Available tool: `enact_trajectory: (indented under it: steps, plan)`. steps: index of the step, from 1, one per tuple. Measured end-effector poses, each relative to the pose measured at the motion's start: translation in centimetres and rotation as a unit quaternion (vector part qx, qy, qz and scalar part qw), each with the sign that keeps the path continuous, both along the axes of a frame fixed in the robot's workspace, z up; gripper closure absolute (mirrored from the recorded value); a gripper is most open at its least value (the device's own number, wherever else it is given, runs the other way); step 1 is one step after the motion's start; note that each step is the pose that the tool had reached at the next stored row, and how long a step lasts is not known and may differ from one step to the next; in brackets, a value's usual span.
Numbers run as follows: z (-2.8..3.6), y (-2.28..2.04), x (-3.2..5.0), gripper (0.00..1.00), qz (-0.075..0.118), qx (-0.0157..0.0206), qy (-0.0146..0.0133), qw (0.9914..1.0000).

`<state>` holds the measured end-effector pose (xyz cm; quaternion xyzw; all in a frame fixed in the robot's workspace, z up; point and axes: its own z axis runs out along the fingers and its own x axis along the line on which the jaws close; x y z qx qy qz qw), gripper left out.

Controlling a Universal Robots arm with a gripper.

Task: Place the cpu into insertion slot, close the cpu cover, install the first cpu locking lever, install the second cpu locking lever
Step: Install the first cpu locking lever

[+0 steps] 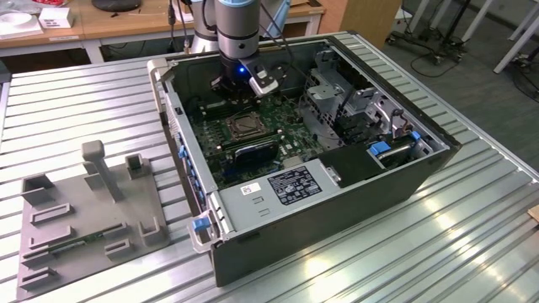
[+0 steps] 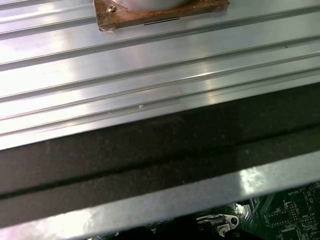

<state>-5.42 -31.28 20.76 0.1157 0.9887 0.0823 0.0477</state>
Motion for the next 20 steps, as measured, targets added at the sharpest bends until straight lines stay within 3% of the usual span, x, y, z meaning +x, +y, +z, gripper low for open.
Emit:
enact_trajectory:
  steps: [20]
  plan:
    - [-0.15, 0.03, 0.11, 0.89, -0.003, 0.0, -0.0001, 1.0]
